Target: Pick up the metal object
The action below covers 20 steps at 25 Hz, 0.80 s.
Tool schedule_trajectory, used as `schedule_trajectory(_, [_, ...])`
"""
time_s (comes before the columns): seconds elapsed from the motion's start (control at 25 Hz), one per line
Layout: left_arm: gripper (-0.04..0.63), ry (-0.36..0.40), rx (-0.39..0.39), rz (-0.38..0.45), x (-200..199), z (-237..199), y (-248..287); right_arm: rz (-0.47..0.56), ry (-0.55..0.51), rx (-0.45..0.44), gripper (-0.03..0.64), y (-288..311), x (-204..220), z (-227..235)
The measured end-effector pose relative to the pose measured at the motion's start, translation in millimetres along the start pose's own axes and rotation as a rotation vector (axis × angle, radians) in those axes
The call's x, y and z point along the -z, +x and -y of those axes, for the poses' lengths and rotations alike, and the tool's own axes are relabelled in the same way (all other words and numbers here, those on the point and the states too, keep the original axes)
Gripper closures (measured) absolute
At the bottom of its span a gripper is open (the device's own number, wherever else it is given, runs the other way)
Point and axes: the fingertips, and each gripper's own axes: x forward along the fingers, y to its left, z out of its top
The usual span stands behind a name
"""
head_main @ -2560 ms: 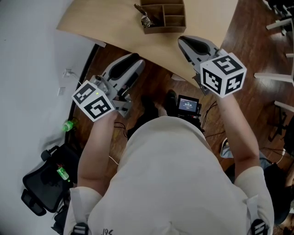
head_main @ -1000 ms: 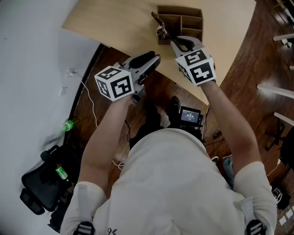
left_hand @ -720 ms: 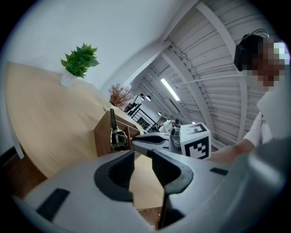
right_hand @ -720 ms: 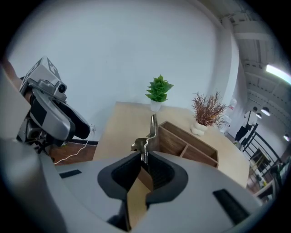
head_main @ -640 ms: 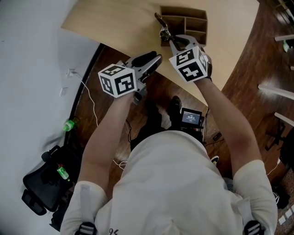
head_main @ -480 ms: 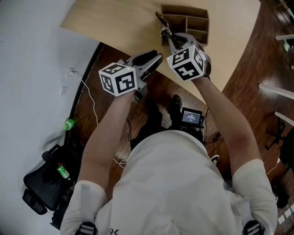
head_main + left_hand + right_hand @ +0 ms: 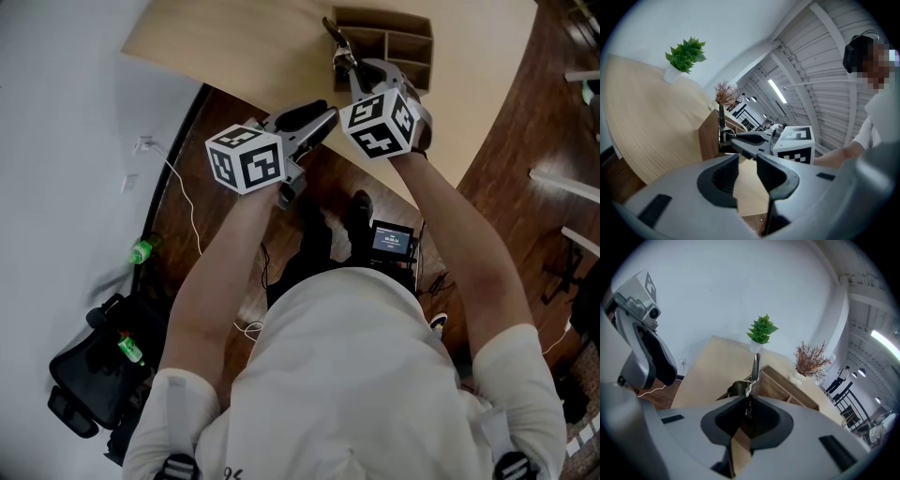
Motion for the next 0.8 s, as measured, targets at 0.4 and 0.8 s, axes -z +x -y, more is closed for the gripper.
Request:
schedule_trajectory(0.4, [0.497, -0.007, 0.004, -0.012, 7, 3, 3, -0.029, -0.005, 0.051, 0.589, 17, 9, 11])
schedule_trajectory(0.8, [0.497, -0.016, 0.001, -0.02, 13, 1, -2, -0.021, -0.133, 0.118, 0.589, 24, 5, 11])
